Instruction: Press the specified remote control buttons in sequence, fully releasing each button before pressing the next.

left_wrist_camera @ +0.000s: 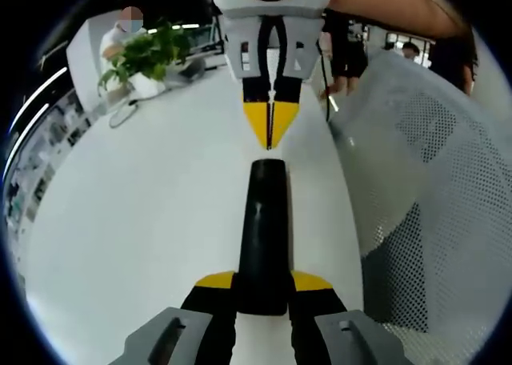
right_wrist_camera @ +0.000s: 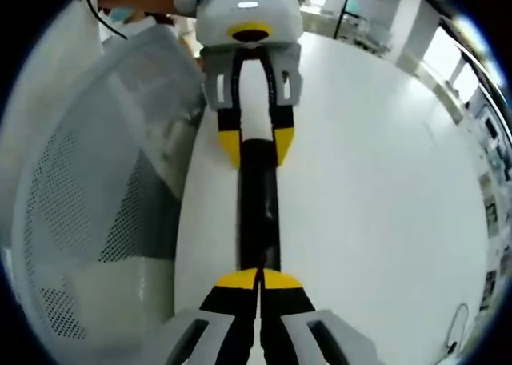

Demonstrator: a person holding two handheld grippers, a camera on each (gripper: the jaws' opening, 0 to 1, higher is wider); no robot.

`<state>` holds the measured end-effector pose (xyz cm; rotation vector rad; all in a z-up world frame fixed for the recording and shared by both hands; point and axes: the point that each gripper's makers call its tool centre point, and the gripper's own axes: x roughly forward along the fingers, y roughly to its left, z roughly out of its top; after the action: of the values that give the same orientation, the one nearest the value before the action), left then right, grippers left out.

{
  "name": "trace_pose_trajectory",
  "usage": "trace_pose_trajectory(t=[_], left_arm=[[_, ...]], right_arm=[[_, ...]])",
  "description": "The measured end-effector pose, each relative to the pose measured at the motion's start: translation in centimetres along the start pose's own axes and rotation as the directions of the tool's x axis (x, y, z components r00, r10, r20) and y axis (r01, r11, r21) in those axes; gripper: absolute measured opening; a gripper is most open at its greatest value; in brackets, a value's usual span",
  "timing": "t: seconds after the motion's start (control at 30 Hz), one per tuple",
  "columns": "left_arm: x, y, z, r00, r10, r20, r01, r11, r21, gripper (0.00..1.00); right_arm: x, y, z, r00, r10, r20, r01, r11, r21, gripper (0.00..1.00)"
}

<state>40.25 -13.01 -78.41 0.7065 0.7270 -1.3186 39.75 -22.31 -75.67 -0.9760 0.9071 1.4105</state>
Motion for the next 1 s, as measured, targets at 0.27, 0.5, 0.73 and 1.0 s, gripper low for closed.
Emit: trace_pose_trajectory(t=[0.27,0.5,0.73,1.0], left_arm=[[0.0,0.0,-0.1,1.000,-0.003,0.001,0.003,1.000,0.001,0.23],[0.0,0.0,-0.1,1.000,-0.005,0.001,0.005,1.000,-0.001,0.23],[0.0,0.1,-0.1,1.000,-0.009,-0.002,0.009,1.000,-0.001,0.23],[0.0,0.0,-0.1,1.000,-0.010,-0.004,0.010,1.000,-0.004,0.23]], right_arm=[[0.6,-0.1,-0.3,0.999,0.019,-0.039,-0.020,1.000,-0.024,0.00],[1.3,0.1,-0.6,0.997,0.037,-0.069,-0.040,0.998,-0.042,0.00],[1.5,0.1,-0.8,0.995,0.050,-0.082,-0.055,0.997,-0.055,0.00],[1.5,0.1,-0.8,0.993,0.062,-0.102,-0.070,0.994,-0.078,0.00]])
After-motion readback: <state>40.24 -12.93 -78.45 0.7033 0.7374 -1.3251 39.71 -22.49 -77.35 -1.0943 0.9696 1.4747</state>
